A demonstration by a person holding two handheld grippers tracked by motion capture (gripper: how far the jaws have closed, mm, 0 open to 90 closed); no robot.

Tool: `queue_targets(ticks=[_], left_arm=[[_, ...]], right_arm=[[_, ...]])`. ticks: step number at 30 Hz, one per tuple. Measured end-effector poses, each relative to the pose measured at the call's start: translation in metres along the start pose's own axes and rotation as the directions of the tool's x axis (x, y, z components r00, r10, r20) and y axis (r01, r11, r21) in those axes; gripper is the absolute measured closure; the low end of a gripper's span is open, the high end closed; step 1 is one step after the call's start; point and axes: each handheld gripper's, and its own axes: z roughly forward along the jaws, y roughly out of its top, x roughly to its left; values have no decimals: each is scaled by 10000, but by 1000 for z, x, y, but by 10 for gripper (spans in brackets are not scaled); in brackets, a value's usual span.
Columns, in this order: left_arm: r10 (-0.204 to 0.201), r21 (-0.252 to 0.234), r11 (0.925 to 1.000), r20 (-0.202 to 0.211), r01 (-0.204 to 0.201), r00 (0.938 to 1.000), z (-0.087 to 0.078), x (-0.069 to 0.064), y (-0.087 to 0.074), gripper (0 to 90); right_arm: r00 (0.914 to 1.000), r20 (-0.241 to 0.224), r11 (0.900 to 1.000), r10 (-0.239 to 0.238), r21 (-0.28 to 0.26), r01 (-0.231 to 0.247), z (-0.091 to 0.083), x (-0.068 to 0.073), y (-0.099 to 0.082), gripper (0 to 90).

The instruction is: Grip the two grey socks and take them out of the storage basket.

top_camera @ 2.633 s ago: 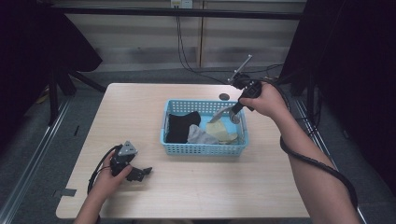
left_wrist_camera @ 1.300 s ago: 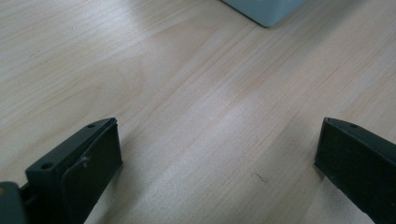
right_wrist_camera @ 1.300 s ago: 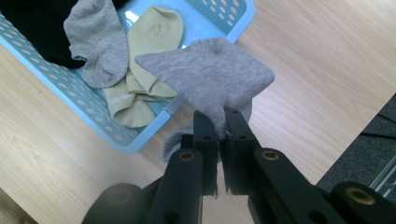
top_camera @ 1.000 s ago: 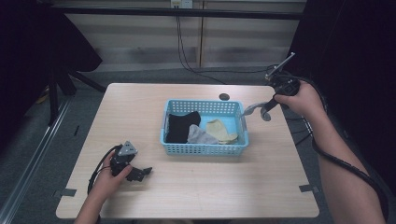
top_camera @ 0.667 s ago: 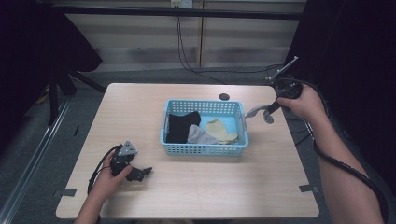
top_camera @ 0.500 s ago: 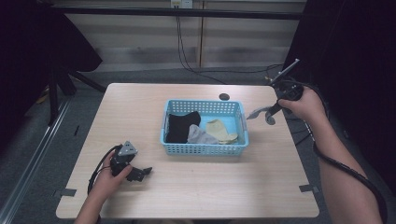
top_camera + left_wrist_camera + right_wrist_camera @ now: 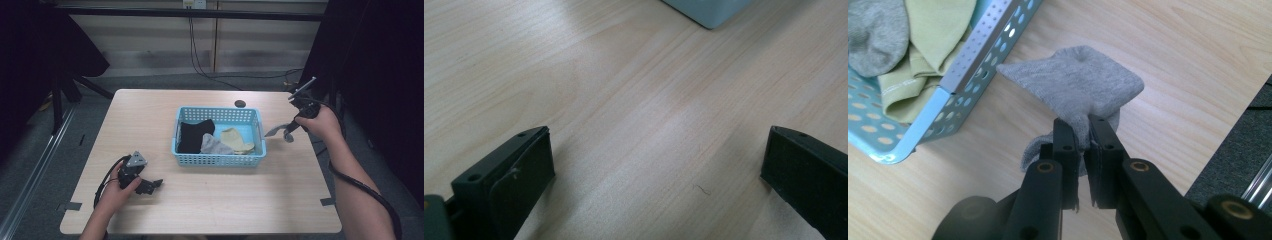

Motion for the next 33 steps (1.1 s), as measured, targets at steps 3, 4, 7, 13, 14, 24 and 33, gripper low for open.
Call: queue_targets(ticks=[3, 4, 7, 13, 14, 24, 33], left_arm=[[-3, -34, 10000, 15, 3, 10000, 0, 0, 0, 0], [-42, -16, 10000, 31, 42, 10000, 0, 0, 0, 0], [-40, -5, 10000, 19, 40, 10000, 0, 0, 0, 0], [-52, -32, 10000, 19, 52, 10000, 0, 0, 0, 0], [-51, -28, 10000, 20, 51, 10000, 0, 0, 0, 0], [-7, -25, 10000, -1, 7, 10000, 0, 0, 0, 0], [-5, -23, 10000, 1, 5, 10000, 0, 0, 0, 0]], right_arm=[[10000, 20, 9999, 30, 122, -30, 6, 0, -1, 816], [10000, 15, 9999, 90, 98, -90, 7, -1, -2, 802], [9998, -30, 9997, 204, 115, -204, 10, 0, -3, 778], [9989, -370, 9995, 279, 129, -275, 10, 6, -1, 709], [9989, -370, 9995, 279, 129, -275, 10, 6, -1, 709], [9995, -269, 9997, -185, -192, 180, -5, 28, 15, 571], [9952, -538, 9948, -814, -658, 778, -3, 64, 38, 457]])
